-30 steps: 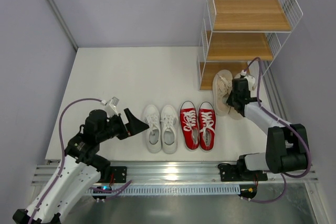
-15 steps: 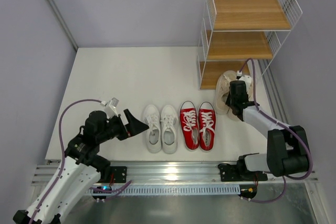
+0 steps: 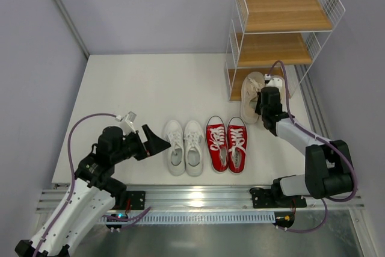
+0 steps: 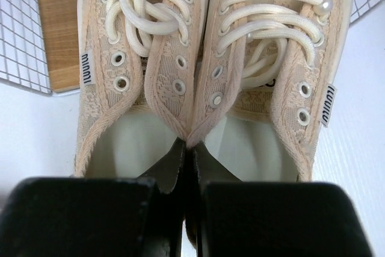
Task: Place and organize the shoes onto the shoe shelf
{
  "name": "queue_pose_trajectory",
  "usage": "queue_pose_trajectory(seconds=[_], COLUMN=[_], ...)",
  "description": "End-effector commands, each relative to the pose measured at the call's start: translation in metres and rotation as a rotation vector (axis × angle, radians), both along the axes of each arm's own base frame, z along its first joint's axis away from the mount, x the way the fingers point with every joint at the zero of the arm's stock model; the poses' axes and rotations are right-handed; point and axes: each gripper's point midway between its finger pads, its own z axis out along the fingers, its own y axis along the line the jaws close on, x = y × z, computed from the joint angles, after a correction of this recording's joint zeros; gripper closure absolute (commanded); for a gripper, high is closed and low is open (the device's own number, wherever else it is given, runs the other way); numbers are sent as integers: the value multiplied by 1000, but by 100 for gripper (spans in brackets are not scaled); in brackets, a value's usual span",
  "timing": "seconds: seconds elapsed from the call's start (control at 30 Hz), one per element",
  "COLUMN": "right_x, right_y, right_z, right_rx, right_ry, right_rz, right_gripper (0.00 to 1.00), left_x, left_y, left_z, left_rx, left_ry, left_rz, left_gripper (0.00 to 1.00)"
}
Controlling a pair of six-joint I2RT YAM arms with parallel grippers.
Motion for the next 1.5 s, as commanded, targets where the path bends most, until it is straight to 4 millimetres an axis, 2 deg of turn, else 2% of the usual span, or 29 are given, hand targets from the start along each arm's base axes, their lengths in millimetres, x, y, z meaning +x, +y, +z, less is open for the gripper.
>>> queue_pose_trajectory(seconds=[0.0,0.03,0.07,0.13,0.27,0.37,0.63,0.77,0.9,1.13,1.27,1.47], right_x=[34,35,40,48,68,76,79,73,85,103,108,116], right_y=[20,19,18,17,21,20,5,-8,-13,-9,0,5], right_z=[104,103,112,102,101,99,93,104,109,124,132,128], right_rx=[18,1,-4,-32,-72,-107,-176,-191,-163,-156,-143,-122], right_ry=[-335,-330,-345,-292,-296,-351,-417,-551,-548,-579,-625,-620], right_rz=[48,48,41,32,61,66,9,-25,-8,57,132,182], right_gripper=[96,96,96,96,96,96,96,96,96,96,96,96], left_x=[7,7,7,7,8,6,6,6,6,7,8,9], left_y=[-3,-4,-4,-4,-4,-3,-2,-2,-2,-1,-1,-2], left_z=[8,8,7,6,7,9,9,10,13,14,14,13], left_rx=[-16,-15,-15,-17,-20,-18,-16,-13,-7,-1,7,13], left_ry=[-46,-44,-41,-39,-40,-48,-54,-55,-59,-60,-55,-50], left_rz=[0,0,-3,-3,-2,-2,3,-4,-2,1,-3,-1], left_gripper=[0,0,0,0,0,0,0,0,0,0,0,0])
